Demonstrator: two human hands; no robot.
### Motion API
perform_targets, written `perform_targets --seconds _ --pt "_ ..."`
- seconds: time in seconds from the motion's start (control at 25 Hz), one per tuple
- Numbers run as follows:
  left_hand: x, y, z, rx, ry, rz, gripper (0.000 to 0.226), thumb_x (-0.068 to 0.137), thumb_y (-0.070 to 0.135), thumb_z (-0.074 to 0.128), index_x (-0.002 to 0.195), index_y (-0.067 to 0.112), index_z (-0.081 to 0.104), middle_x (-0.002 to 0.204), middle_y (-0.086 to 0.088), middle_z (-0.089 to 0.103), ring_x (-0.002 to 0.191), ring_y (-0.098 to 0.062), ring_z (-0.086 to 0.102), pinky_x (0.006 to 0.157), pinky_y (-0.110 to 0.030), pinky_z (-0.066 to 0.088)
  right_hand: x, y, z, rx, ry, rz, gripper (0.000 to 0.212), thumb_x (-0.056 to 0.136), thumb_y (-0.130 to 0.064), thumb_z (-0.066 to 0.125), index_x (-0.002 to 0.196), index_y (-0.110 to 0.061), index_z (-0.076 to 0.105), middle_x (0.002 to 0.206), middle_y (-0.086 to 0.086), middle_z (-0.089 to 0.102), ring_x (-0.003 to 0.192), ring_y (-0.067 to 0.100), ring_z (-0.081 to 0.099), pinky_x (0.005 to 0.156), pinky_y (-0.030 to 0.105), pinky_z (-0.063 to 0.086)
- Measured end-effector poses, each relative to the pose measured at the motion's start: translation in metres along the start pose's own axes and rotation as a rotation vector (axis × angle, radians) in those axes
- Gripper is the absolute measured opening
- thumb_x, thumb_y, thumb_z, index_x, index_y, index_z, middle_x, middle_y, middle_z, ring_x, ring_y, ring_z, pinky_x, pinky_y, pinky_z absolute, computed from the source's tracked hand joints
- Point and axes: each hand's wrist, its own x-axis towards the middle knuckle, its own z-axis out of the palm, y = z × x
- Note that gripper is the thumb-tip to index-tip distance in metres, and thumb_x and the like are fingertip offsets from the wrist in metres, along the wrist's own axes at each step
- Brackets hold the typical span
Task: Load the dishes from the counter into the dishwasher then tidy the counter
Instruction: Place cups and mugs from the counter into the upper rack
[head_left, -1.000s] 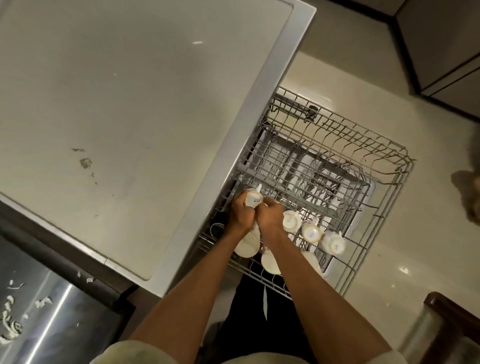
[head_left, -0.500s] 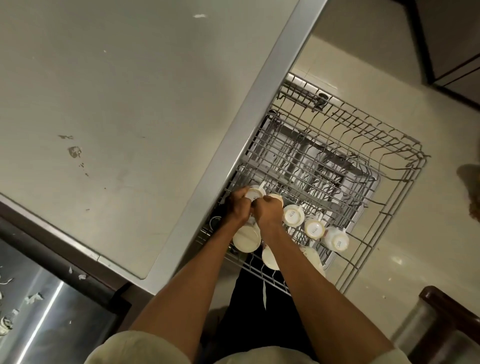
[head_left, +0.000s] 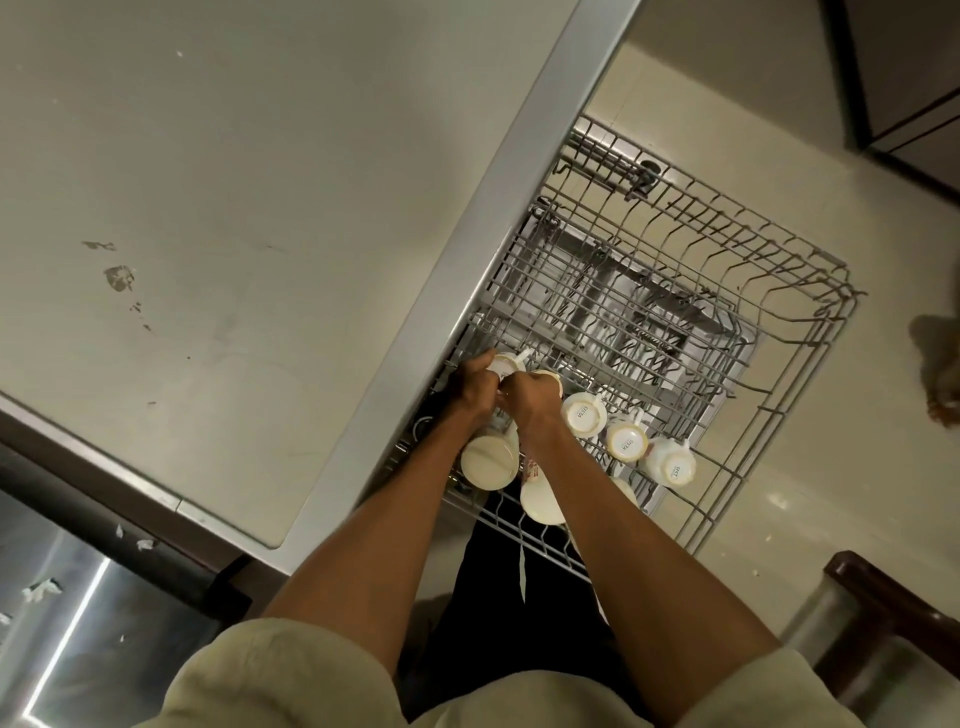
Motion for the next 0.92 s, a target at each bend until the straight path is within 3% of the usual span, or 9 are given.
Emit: perform_targets --seconds 0.12,0.2,0.32,0.4,0.48,0.6,0.72,0.84,0.92 --pt "0.005 -0.002 0.0 -0.035 0.02 -0.014 0.056 0.087 -0.009 0.04 0.141 0.001 0.046 0.11 -0.012 0.065 0.097 -0.021 0.061 0.062 -0.004 0.045 0.0 0.0 0.002 -0.032 0.008 -0.021 0.006 0.08 0.0 0.058 0.075 -0.004 0.06 0.08 0.014 0.063 0.086 0.035 0.069 0.068 0.042 0.054" --pt "0.006 -0.002 -0.002 -0.052 0.023 -0.031 0.055 0.088 -0.01 0.04 0.143 -0.003 0.045 0.127 -0.019 0.06 0.108 -0.027 0.059 0.057 -0.003 0.045 -0.004 0.001 -0.002 -0.093 0.012 -0.051 0.007 0.08 0.0 0.058 0.075 -0.004 0.058 0.073 0.009 0.058 0.072 0.026 0.06 0.058 0.032 0.043" --pt "0.002 -0.007 -0.001 -0.058 -0.008 0.023 0.055 0.08 0.003 0.043 0.133 -0.005 0.055 0.111 -0.016 0.061 0.089 -0.018 0.059 0.059 -0.009 0.048 -0.012 0.007 -0.006 -0.295 0.035 -0.213 0.01 0.084 -0.006 0.059 0.075 -0.005 0.06 0.065 0.006 0.054 0.062 0.019 0.048 0.054 0.027 0.034" --pt "0.003 -0.012 -0.001 -0.073 0.013 0.068 0.047 0.078 0.005 0.045 0.119 -0.001 0.066 0.103 -0.014 0.066 0.085 -0.015 0.061 0.067 -0.017 0.053 -0.018 0.011 -0.006 -0.425 0.103 -0.367 0.009 0.087 -0.008 0.062 0.09 -0.003 0.069 0.076 0.008 0.065 0.066 0.018 0.053 0.057 0.025 0.037" --pt "0.001 -0.02 -0.003 -0.081 0.042 0.092 0.038 0.084 0.002 0.048 0.114 0.006 0.071 0.102 -0.008 0.07 0.088 -0.014 0.064 0.077 -0.027 0.055 -0.021 0.015 -0.005 -0.529 0.172 -0.525 0.021 0.087 -0.005 0.064 0.107 -0.001 0.071 0.096 0.013 0.071 0.081 0.021 0.062 0.065 0.024 0.042" --pt "-0.005 -0.028 -0.011 -0.007 0.044 0.064 0.048 0.085 0.009 0.045 0.128 0.012 0.066 0.123 -0.005 0.068 0.113 -0.02 0.063 0.098 -0.038 0.053 -0.017 0.025 -0.005 -0.801 0.13 -0.814 0.037 0.085 0.001 0.064 0.122 0.002 0.065 0.121 0.018 0.066 0.111 0.031 0.061 0.086 0.029 0.048" --pt "-0.008 -0.033 -0.014 0.036 0.03 0.048 0.062 0.08 0.015 0.041 0.14 0.009 0.054 0.144 -0.011 0.054 0.133 -0.024 0.05 0.11 -0.044 0.043 -0.006 0.041 -0.002 -1.08 0.001 -0.879 0.057 0.09 -0.003 0.059 0.145 0.002 0.045 0.151 0.021 0.044 0.144 0.032 0.035 0.119 0.038 0.031" --pt "-0.016 -0.024 -0.014 0.067 0.005 0.025 0.059 0.084 0.011 0.042 0.141 0.009 0.052 0.149 -0.012 0.048 0.139 -0.028 0.043 0.115 -0.045 0.038 0.003 0.048 0.0 -1.372 -0.061 -0.93 0.062 0.095 -0.017 0.048 0.152 0.002 0.034 0.157 0.021 0.037 0.152 0.031 0.02 0.125 0.041 0.014" --pt "-0.018 -0.022 -0.016 0.079 -0.001 0.038 0.06 0.083 0.012 0.042 0.141 0.007 0.051 0.15 -0.012 0.046 0.14 -0.027 0.041 0.116 -0.044 0.036 0.006 0.048 -0.001 -1.421 -0.066 -0.937 0.063 0.096 -0.021 0.046 0.152 0.002 0.032 0.158 0.02 0.035 0.153 0.03 0.018 0.125 0.04 0.011"
